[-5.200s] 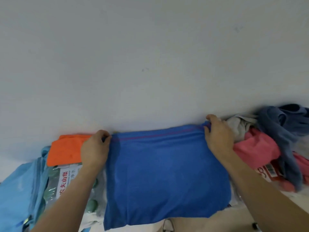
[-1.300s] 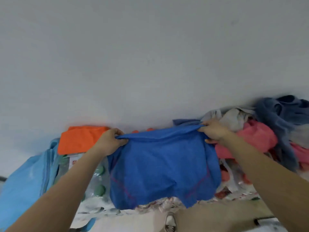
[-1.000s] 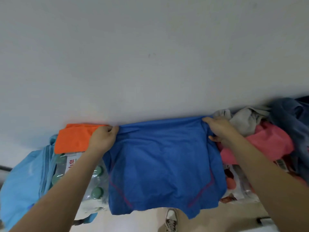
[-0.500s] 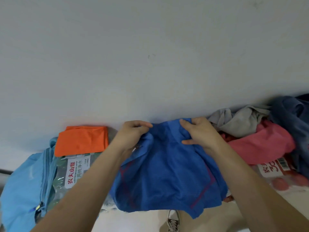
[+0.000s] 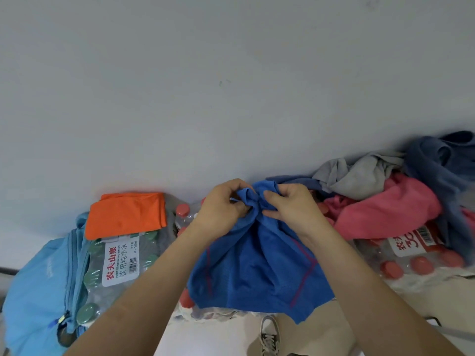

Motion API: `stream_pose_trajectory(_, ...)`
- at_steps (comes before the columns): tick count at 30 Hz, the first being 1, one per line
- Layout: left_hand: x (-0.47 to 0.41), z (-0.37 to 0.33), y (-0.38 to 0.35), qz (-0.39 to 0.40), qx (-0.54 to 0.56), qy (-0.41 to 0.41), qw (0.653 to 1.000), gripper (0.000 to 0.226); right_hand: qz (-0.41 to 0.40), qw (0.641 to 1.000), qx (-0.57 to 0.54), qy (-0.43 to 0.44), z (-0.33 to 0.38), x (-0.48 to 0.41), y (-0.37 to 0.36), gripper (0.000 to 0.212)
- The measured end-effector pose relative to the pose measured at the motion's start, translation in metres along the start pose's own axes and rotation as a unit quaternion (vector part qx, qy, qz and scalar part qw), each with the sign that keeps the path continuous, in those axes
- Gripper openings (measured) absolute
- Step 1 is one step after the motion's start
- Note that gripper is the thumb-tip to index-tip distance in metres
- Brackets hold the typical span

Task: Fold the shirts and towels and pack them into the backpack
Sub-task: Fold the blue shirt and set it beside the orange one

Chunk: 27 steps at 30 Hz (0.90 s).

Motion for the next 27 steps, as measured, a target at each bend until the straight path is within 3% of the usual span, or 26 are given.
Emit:
stream_pose_trajectory(4, 0.008, -0.027, -0.005, 0.086, -0.076, -0.041, 0.993, 0.033, -0.019, 1.0, -0.016, -0.005, 0.006, 0.003, 0.013, 0.04)
stream_pose_trajectory(7, 0.008, -0.042, -0.003, 0.118, -0.177, -0.071, 0.975, 0.033, 0.001, 1.0, -0.009, -0.005, 0.011, 0.003, 0.013, 0.038)
stream_pose_trajectory(11, -0.004, -0.046, -0.001, 0.075, -0.243, -0.088, 0.963, 0.032, 0.104, 0.994, -0.032, -0.029, 0.014, 0.011, -0.013, 0.033)
stream_pose_trajectory(14, -0.008, -0.052, -0.004, 0.044, -0.332, -0.082, 0.939, 0.021, 0.108, 0.993, -0.026, -0.028, 0.016, 0.017, -0.015, 0.027)
stream_pose_trajectory(17, -0.011, -0.055, -0.01, 0.048, -0.406, -0.095, 0.908, 0.009, 0.169, 0.985, 0.013, -0.019, 0.017, 0.022, -0.021, 0.045)
stream_pose_trajectory(18, -0.012, -0.055, -0.011, 0.049, -0.421, -0.097, 0.901, 0.009, 0.185, 0.982, 0.034, -0.012, 0.019, 0.024, -0.023, 0.042)
stream_pose_trajectory(21, -0.015, -0.059, -0.014, 0.029, -0.455, -0.126, 0.881, 0.014, 0.141, 0.989, 0.044, 0.024, 0.02, 0.02, -0.017, 0.02)
stream_pose_trajectory(24, -0.019, -0.054, -0.011, 0.022, -0.44, -0.123, 0.889, 0.026, 0.079, 0.993, 0.069, 0.058, 0.019, 0.013, -0.008, 0.022)
stream_pose_trajectory(27, -0.023, -0.031, -0.002, 0.103, -0.385, -0.051, 0.916, 0.041, 0.091, 0.992, 0.052, 0.072, 0.024, 0.013, -0.004, 0.029)
Point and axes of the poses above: each hand's wrist, its own x-axis away from the middle knuckle, its own y-axis out of the back of the hand, z = x × y, the point moved 9 cm from there along -x, towards the middle knuckle, and after that the axes turned 8 degrees about z, right-handed, at the moved point
